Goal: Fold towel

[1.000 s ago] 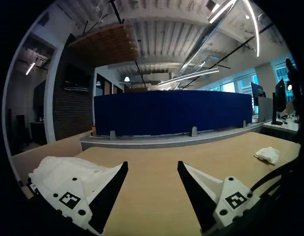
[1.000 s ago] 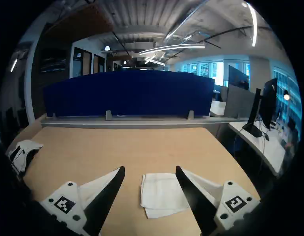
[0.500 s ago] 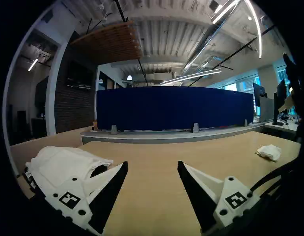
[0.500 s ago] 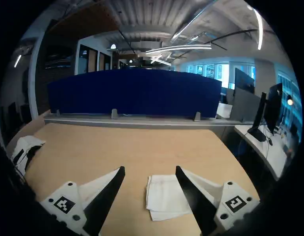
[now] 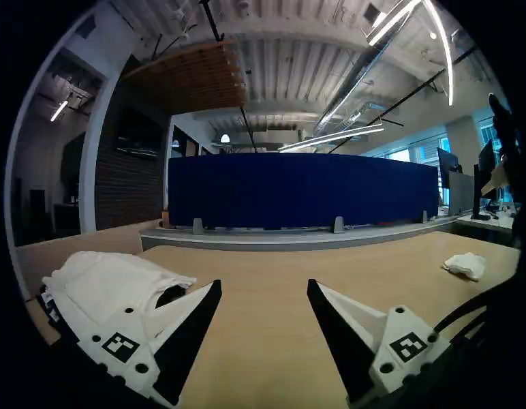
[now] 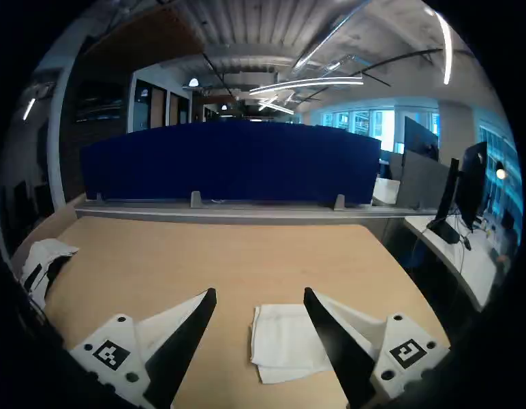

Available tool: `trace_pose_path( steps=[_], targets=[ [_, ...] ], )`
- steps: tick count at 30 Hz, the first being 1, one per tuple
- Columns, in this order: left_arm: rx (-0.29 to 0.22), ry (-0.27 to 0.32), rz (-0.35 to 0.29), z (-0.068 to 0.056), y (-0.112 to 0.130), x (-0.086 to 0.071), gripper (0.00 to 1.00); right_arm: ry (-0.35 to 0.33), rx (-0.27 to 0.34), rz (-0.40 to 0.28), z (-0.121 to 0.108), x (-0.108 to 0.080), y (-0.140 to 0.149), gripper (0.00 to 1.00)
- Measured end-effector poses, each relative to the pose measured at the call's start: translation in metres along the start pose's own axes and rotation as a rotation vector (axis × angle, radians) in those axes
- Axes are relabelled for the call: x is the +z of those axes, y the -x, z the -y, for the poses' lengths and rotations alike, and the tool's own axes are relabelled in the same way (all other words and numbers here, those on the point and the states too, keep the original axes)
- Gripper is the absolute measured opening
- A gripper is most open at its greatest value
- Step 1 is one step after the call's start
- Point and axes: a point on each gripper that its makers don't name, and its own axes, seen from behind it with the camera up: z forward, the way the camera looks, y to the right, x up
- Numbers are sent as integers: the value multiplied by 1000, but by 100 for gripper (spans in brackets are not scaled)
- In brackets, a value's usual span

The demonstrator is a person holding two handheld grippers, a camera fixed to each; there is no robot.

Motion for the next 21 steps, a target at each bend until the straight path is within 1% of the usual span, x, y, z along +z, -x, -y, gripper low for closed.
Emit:
trace_pose_path(
  steps=[12,21],
  targets=[
    [3,6,-4,-2,-2,-3,94,-20,27,-23,1,2,-4,100],
    [4,7,-5,-3,-2,-5,94,-61,60,-111,2,-2,-25,100]
  ],
)
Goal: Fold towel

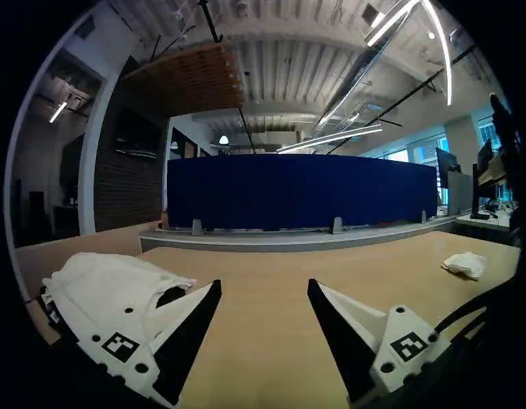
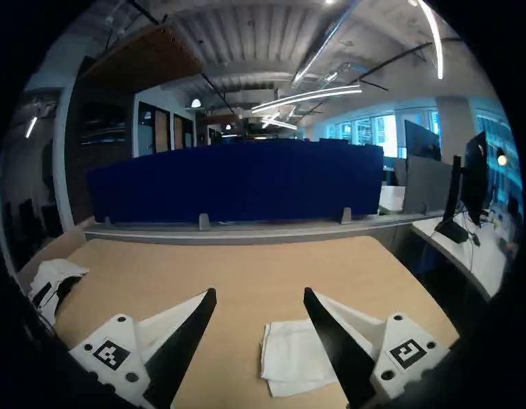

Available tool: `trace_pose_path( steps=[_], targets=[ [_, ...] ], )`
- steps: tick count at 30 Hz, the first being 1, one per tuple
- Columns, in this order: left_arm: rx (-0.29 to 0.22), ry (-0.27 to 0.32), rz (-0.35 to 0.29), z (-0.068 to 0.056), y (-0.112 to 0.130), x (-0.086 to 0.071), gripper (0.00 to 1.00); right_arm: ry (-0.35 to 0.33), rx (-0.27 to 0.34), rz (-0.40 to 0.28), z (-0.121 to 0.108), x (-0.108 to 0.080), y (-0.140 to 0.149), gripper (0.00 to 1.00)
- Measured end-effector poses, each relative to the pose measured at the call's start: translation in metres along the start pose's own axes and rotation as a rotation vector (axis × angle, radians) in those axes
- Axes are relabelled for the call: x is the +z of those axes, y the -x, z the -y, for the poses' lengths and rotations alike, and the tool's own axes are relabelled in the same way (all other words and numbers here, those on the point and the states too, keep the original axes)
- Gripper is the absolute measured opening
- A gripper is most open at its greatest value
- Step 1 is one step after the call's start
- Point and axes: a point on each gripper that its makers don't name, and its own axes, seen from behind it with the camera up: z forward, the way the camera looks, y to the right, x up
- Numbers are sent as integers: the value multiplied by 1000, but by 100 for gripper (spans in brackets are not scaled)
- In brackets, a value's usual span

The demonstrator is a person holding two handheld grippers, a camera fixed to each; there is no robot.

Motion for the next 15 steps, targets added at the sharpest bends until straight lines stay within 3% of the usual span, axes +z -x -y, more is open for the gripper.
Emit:
trace_pose_path(
  steps=[9,15],
  targets=[
    [0,0,0,0,-1,1,94,11,39,-87,-31,-7,-2,100],
    [0,0,0,0,-1,1,94,23,83,-129,-47,-13,12,100]
  ],
)
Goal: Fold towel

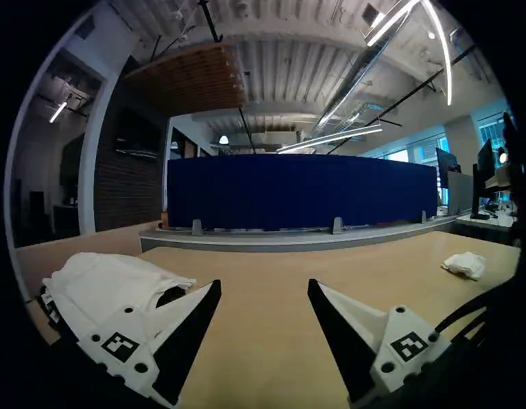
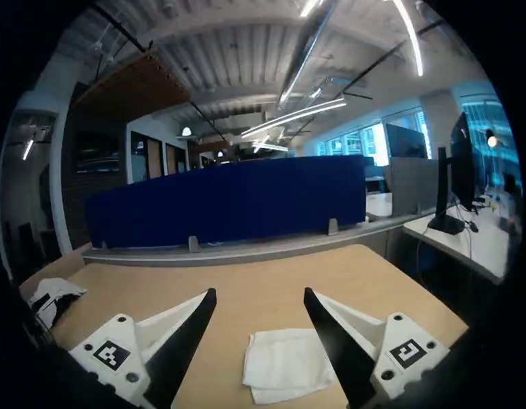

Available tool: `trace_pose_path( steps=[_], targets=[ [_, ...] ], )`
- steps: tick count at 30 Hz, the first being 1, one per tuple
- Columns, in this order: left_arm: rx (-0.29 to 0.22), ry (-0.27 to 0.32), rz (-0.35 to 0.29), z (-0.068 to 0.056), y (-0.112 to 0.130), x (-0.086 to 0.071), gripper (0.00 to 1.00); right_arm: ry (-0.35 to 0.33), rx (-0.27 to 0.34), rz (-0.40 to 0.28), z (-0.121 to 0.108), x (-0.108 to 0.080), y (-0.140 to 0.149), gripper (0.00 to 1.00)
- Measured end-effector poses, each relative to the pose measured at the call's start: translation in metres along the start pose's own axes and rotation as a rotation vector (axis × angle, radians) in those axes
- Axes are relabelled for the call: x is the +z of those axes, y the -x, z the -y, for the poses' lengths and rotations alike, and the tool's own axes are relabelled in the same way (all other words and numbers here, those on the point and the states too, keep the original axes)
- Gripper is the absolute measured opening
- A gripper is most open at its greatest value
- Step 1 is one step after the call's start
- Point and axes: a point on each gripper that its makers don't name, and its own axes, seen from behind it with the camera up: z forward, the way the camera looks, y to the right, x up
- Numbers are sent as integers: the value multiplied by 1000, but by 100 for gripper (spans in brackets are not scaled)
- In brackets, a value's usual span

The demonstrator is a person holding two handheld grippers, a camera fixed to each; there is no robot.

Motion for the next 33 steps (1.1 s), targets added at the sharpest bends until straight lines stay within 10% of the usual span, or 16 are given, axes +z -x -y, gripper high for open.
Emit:
trace_pose_path(
  steps=[15,33],
  targets=[
    [0,0,0,0,0,1,94,-26,80,-87,-2,-2,34,100],
    [0,0,0,0,0,1,94,-7,20,-110,3,14,78,100]
  ],
)
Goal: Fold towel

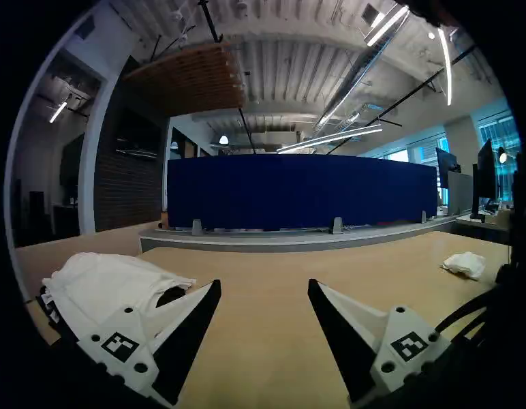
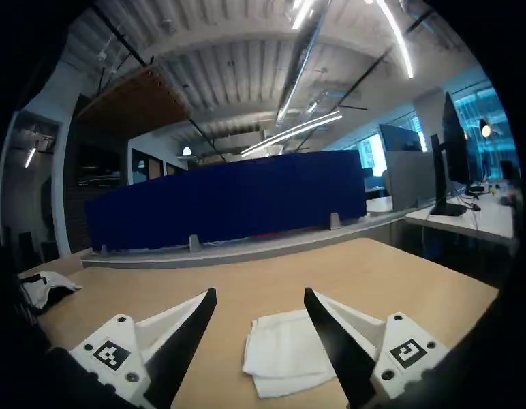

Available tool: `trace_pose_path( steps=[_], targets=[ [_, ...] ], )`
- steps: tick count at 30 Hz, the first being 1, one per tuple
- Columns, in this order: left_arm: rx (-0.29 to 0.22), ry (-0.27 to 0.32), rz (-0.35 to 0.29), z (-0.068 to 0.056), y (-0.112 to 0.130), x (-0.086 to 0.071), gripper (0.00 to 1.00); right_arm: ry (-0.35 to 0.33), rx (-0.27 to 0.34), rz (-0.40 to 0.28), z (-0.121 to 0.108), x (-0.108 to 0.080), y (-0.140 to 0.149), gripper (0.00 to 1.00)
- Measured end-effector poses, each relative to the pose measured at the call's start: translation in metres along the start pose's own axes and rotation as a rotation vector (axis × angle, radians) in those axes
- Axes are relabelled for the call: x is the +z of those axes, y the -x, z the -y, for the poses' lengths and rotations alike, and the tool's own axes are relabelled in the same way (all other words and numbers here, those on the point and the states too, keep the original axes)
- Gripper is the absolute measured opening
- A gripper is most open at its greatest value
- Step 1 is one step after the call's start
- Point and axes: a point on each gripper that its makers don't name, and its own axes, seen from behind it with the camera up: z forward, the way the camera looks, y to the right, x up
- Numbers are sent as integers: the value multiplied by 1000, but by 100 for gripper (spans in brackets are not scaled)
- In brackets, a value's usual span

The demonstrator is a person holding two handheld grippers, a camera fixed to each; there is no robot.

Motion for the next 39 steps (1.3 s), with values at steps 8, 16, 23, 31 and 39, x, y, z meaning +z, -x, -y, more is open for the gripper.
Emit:
trace_pose_path(
  steps=[8,16,23,31,39],
  targets=[
    [0,0,0,0,0,-1,94,20,-7,0,-1,2,10,100],
    [0,0,0,0,0,-1,95,21,15,-14,-3,-3,12,100],
    [0,0,0,0,0,0,95,25,36,-30,-6,-4,10,100],
    [0,0,0,1,0,0,94,7,4,-38,2,-6,10,100],
    [0,0,0,0,0,0,95,-17,-32,-49,12,-9,12,100]
  ],
)
